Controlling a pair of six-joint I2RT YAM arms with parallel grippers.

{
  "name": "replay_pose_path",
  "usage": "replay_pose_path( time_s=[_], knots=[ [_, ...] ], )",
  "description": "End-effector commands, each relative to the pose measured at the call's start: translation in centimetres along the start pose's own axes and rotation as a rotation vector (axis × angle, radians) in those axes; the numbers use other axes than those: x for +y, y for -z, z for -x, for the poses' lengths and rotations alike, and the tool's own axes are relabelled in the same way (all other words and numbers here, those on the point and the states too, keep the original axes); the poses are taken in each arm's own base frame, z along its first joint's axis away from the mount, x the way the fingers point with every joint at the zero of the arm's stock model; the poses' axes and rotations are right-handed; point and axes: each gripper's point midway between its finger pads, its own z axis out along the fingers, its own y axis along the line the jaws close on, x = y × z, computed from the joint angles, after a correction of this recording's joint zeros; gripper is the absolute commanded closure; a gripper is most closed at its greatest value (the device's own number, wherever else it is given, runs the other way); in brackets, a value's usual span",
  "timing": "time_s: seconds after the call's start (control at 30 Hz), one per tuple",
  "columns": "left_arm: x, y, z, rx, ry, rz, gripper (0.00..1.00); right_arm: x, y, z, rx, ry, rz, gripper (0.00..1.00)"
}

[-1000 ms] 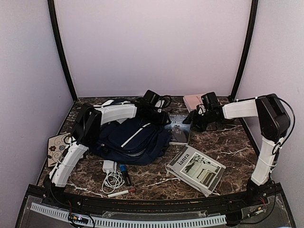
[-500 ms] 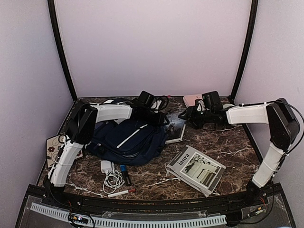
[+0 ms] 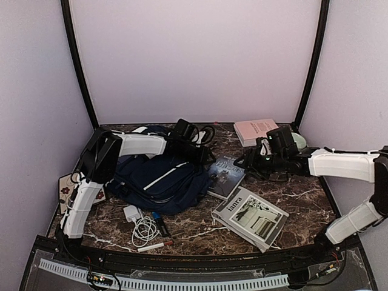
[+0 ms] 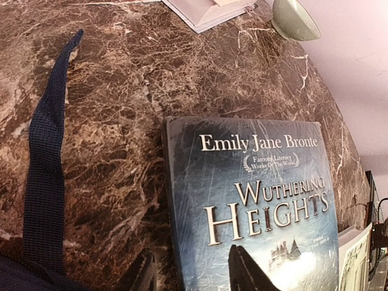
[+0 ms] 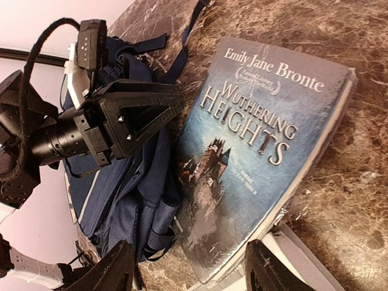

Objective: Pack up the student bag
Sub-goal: Adjust the book at the center of the board.

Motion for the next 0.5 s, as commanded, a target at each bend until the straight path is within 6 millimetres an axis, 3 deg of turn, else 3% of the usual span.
replay_pose_path(
  time_s=[0.0, 0.17, 0.37, 0.47],
  knots=[
    [0.2, -0.5, -4.1, 0.124, 0.046, 0.012, 0.57, -4.1, 1.3, 0.6, -0.020, -0.027, -0.102, 0.36],
    [0.5, -0.4, -4.2, 0.128, 0.034, 0.029, 0.57, -6.4, 1.4, 3.7, -0.050, -0.073, -0.106, 0.25],
    [0.7, -0.4, -4.2, 0.127, 0.021, 0.041, 0.57, -8.0, -3.4, 4.4, 0.054, -0.083, -0.088, 0.22],
    [0.6, -0.3, -3.9, 0.124, 0.010, 0.042, 0.57, -7.2, -5.9, 5.1, 0.082, -0.097, -0.015, 0.24]
  ],
)
